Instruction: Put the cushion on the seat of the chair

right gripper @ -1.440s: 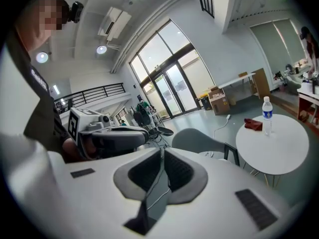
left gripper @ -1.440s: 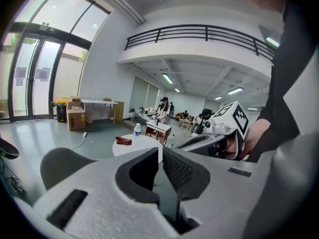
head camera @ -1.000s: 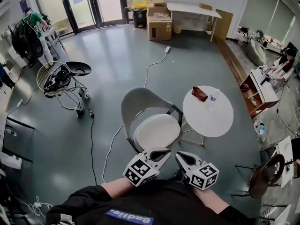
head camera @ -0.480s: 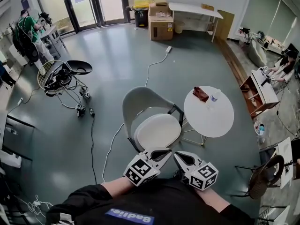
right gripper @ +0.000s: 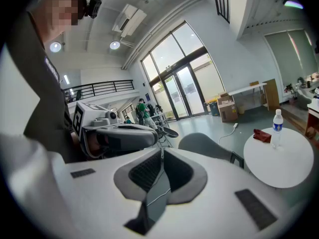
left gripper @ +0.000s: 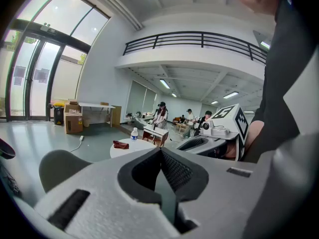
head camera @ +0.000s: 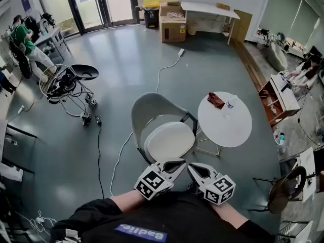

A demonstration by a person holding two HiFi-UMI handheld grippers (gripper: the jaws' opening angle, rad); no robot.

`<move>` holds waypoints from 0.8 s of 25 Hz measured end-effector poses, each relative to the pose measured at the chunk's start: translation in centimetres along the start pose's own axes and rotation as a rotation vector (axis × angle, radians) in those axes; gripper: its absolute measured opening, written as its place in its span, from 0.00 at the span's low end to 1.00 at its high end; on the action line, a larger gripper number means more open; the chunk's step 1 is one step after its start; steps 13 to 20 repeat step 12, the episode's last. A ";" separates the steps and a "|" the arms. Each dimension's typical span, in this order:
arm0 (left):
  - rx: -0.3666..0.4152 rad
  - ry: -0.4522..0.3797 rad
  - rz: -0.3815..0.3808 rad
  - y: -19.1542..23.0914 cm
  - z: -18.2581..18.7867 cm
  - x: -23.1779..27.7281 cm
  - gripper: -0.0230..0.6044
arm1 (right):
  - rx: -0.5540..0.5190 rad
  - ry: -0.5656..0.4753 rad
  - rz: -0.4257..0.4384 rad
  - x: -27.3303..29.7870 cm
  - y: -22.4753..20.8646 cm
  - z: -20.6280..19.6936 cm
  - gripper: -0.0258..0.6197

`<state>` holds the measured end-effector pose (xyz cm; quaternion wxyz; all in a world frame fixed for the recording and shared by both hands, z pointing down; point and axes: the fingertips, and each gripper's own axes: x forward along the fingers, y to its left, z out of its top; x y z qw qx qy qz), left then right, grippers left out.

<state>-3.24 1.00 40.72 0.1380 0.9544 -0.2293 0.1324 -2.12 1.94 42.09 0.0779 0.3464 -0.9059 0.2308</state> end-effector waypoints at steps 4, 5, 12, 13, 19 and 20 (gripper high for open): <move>0.000 0.001 -0.004 0.0 0.0 0.0 0.07 | 0.003 0.004 -0.003 0.1 0.0 -0.1 0.10; -0.001 0.002 -0.004 0.1 -0.1 0.0 0.07 | 0.005 0.005 -0.004 0.1 0.0 -0.1 0.10; -0.003 0.010 -0.001 0.2 -0.6 0.0 0.07 | 0.019 0.005 -0.004 0.4 -0.1 -0.6 0.10; -0.003 0.010 -0.001 0.2 -0.6 0.0 0.07 | 0.019 0.005 -0.004 0.4 -0.1 -0.6 0.10; -0.003 0.010 -0.001 0.2 -0.6 0.0 0.07 | 0.019 0.005 -0.004 0.4 -0.1 -0.6 0.10; -0.003 0.010 -0.001 0.2 -0.6 0.0 0.07 | 0.019 0.005 -0.004 0.4 -0.1 -0.6 0.10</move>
